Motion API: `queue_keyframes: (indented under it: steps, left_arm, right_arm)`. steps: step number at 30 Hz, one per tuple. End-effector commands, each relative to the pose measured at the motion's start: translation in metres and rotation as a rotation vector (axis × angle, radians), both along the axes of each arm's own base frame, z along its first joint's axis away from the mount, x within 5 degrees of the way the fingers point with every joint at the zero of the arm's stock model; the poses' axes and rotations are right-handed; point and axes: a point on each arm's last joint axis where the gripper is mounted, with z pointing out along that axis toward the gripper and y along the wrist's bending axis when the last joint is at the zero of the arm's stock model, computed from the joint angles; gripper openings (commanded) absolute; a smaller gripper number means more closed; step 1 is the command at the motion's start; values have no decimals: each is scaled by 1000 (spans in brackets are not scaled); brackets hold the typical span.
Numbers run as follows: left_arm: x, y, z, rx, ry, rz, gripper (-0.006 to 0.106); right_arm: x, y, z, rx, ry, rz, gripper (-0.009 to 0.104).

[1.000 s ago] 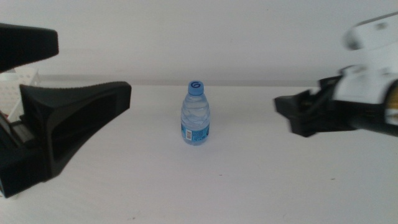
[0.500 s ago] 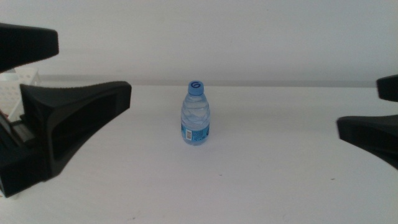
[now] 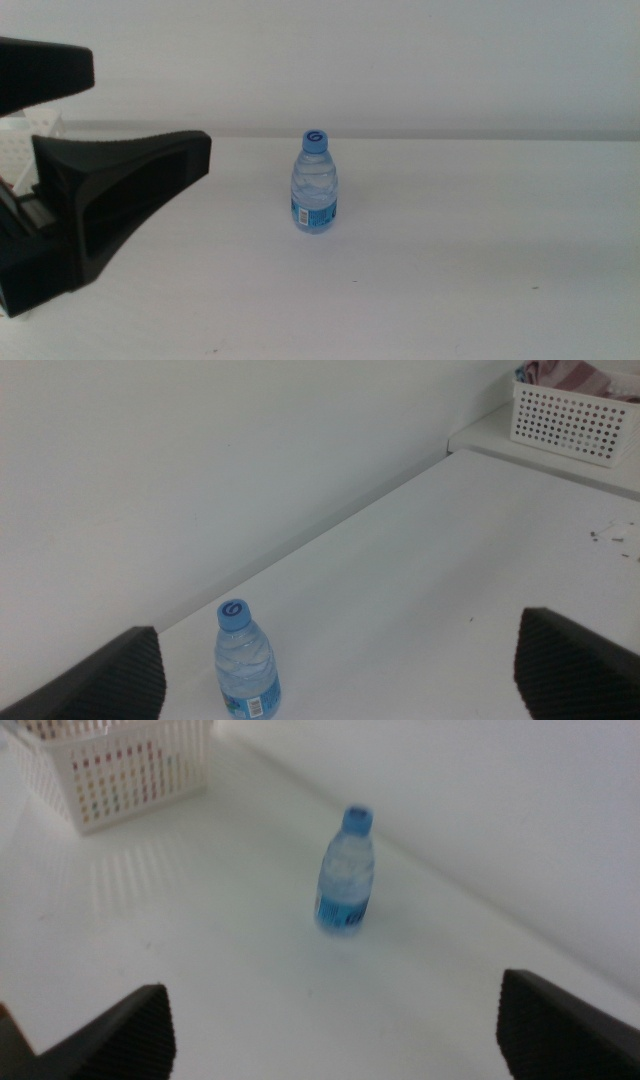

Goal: Use arms to grab the bottles and put them into the dustbin to the left of the table.

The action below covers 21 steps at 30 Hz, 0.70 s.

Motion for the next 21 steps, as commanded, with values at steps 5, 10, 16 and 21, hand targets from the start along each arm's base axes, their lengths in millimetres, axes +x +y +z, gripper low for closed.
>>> queue_keyframes:
  steps: [5,10,16,21]
  left_arm:
    - [0,0,0,-15,-8,-2,94]
    - [0,0,0,-15,-8,-2,94]
    - [0,0,0,-15,-8,-2,94]
    - [0,0,0,-15,-8,-2,94]
  right_arm:
    - [-16,-7,-25,113,-63,24,88]
    - [-10,-11,-23,163,-37,-66,88]
    - [-8,-14,-26,162,1,-123,88]
    - [-9,-14,-26,160,3,-122,88]
